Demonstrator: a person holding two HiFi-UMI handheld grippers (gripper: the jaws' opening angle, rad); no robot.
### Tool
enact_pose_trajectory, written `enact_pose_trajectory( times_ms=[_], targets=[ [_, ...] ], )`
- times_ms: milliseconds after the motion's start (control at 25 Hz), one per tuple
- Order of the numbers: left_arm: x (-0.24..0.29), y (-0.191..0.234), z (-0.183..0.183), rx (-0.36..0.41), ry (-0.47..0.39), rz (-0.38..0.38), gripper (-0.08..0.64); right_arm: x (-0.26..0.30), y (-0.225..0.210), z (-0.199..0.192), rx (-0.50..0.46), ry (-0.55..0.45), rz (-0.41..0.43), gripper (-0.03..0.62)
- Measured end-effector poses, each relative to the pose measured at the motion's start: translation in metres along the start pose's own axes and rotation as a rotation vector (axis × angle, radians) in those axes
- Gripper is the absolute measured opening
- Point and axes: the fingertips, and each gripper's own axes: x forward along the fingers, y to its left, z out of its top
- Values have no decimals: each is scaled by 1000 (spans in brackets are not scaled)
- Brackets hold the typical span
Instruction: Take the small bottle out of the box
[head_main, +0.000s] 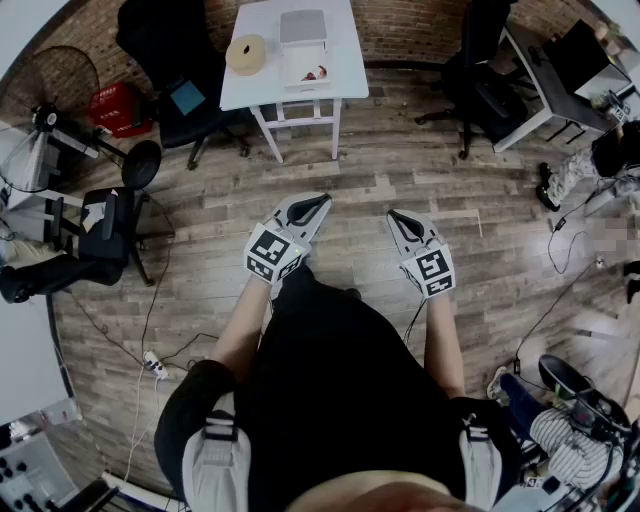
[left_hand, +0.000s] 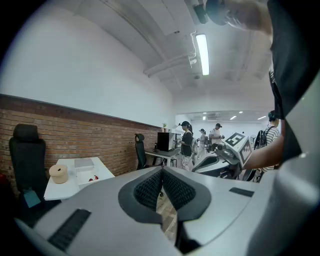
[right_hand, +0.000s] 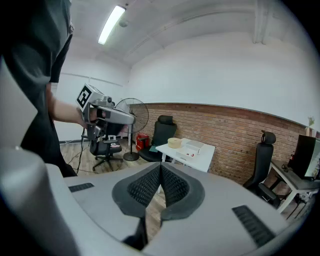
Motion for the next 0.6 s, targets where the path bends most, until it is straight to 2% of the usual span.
enact_pose_trajectory(
  times_ms=[600],
  targets=[
    [-14,118,10,-25,-33,7,22,109,9,39,30,23,33,-3]
  ],
)
